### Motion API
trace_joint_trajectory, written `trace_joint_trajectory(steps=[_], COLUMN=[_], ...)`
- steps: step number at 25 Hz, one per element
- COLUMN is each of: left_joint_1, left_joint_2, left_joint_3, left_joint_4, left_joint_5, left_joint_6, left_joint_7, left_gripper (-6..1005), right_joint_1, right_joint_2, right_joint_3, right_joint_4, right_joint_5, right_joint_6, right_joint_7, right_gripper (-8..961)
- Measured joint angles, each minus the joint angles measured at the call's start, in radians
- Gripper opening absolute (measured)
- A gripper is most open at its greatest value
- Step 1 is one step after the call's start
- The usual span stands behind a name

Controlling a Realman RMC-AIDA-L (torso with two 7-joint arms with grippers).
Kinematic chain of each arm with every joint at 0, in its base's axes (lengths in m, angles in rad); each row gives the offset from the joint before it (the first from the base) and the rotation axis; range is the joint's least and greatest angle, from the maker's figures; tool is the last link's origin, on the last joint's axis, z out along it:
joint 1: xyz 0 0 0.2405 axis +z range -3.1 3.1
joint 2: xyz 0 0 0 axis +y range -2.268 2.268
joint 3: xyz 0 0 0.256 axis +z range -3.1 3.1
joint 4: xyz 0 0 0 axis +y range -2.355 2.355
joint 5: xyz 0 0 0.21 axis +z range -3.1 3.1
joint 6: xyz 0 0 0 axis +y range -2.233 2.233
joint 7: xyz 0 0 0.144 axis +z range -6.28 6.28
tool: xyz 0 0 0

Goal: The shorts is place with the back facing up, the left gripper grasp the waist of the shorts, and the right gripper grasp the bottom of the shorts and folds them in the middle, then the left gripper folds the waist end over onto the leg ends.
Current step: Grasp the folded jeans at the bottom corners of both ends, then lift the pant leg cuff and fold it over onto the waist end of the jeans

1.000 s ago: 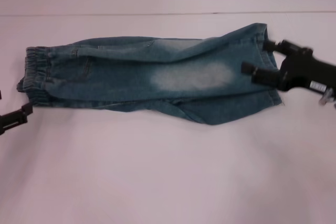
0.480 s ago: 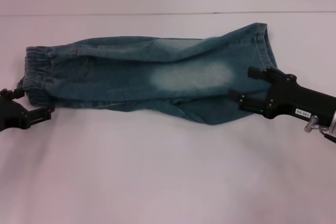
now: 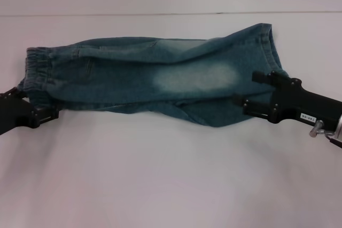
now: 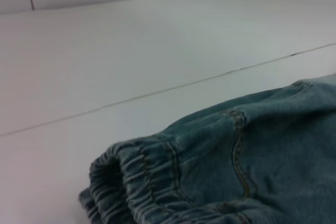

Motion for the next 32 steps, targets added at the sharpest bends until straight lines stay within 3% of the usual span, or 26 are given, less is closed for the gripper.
trace_joint_trajectory(steps=[3, 13, 17, 21, 26, 32], left_joint_1=[-0.005, -0.020, -0.021, -0.021, -0.022, -0.026], left_joint_2=[0.002, 0.002, 0.001, 0.000, 0.000, -0.002], left_joint_3=[-0.001, 0.000, -0.001, 0.001, 0.011, 0.025], left_joint_4=[-0.001, -0.012, -0.015, -0.015, 0.011, 0.157], left_joint_5=[-0.002, -0.025, -0.027, -0.027, -0.026, -0.026], left_joint_6=[0.005, 0.002, -0.002, 0.000, 0.060, 0.192], left_joint_7=[0.003, 0.019, 0.039, 0.054, 0.052, -0.063], left_gripper=[934, 478, 313, 231, 129, 38], right_joint_1=[0.000, 0.009, 0.015, 0.022, 0.022, 0.046], right_joint_2=[0.000, 0.002, -0.003, -0.005, -0.002, 0.006], right_joint_3=[0.001, -0.012, -0.075, -0.132, -0.120, -0.102], right_joint_4=[0.000, 0.021, 0.024, 0.023, 0.023, 0.090], right_joint_5=[0.000, -0.002, -0.013, -0.015, -0.006, 0.120], right_joint_6=[0.000, -0.018, -0.066, -0.068, -0.061, 0.043], right_joint_7=[-0.001, -0.035, -0.065, -0.057, -0.064, -0.136], right_gripper=[915, 908, 901, 894, 886, 875])
